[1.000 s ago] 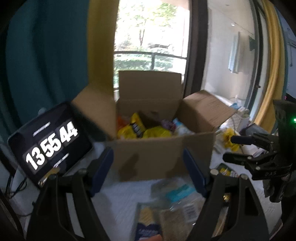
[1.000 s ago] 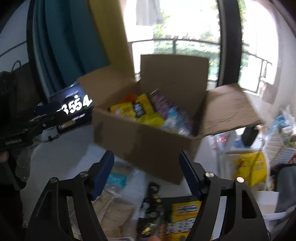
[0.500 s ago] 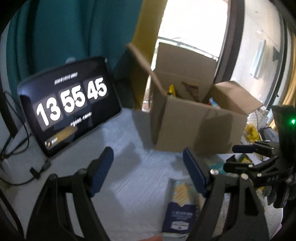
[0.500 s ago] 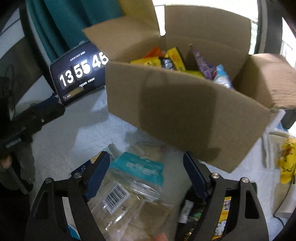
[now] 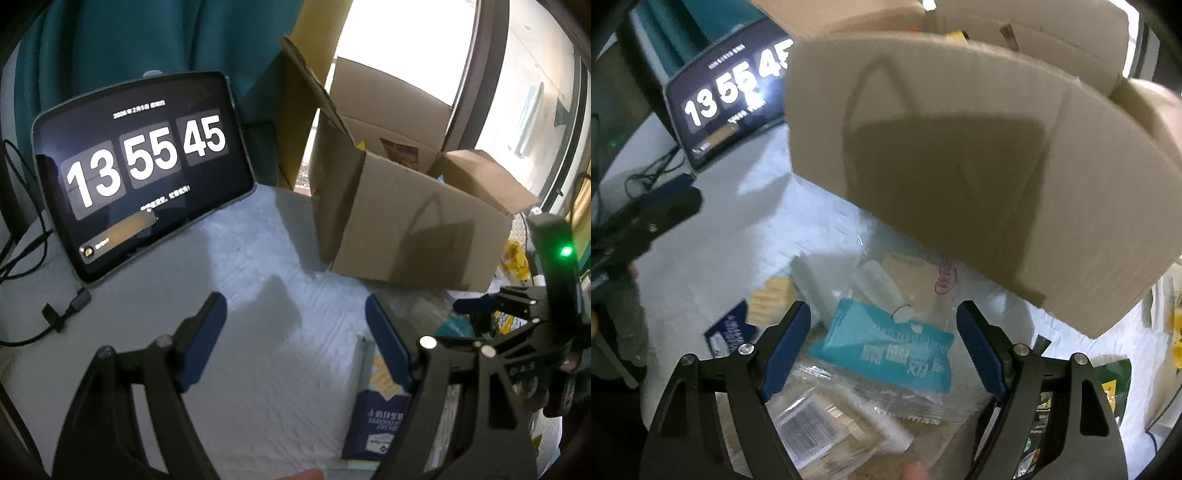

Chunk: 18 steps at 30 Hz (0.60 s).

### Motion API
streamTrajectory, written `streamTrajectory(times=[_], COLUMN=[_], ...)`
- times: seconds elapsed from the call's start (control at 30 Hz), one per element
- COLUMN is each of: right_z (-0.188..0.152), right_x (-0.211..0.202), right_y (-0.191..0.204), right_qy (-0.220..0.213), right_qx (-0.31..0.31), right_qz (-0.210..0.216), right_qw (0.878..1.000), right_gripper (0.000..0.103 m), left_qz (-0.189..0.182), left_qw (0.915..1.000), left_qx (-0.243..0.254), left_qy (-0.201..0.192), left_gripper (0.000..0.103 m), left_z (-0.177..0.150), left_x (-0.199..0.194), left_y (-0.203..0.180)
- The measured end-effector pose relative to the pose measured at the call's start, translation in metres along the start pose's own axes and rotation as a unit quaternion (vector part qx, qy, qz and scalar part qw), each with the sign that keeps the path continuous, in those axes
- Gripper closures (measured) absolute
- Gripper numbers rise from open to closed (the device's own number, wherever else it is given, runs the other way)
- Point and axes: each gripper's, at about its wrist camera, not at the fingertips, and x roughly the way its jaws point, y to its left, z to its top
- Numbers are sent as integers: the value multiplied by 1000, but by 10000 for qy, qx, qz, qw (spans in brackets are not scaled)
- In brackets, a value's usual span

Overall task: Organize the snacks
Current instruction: 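Grasp the clear bread pack with the left tool while the right tool grasps the blue-labelled pack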

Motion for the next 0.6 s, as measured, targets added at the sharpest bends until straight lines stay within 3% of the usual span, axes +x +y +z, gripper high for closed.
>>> streamTrajectory(times=[0.13,0.3,0.6], right_z=[0,-3,-21], right_x=[6,-5,-32], right_y=[-4,0,5], right_qy=[80,-185,-526], right_qx=[147,-55,-187], right_qz=[147,50,230], right_qw=[9998,9998,9982], right_gripper=[21,41,44], left_qz=[8,6,-134], left_qw=[10000,9999,9990], left_qx=[59,133,411], left_qy=[45,63,142], left_gripper=[24,25,24], left_z=[-2,-3,-13], left_x=[2,0,-12], left_y=[-3,-10,-38])
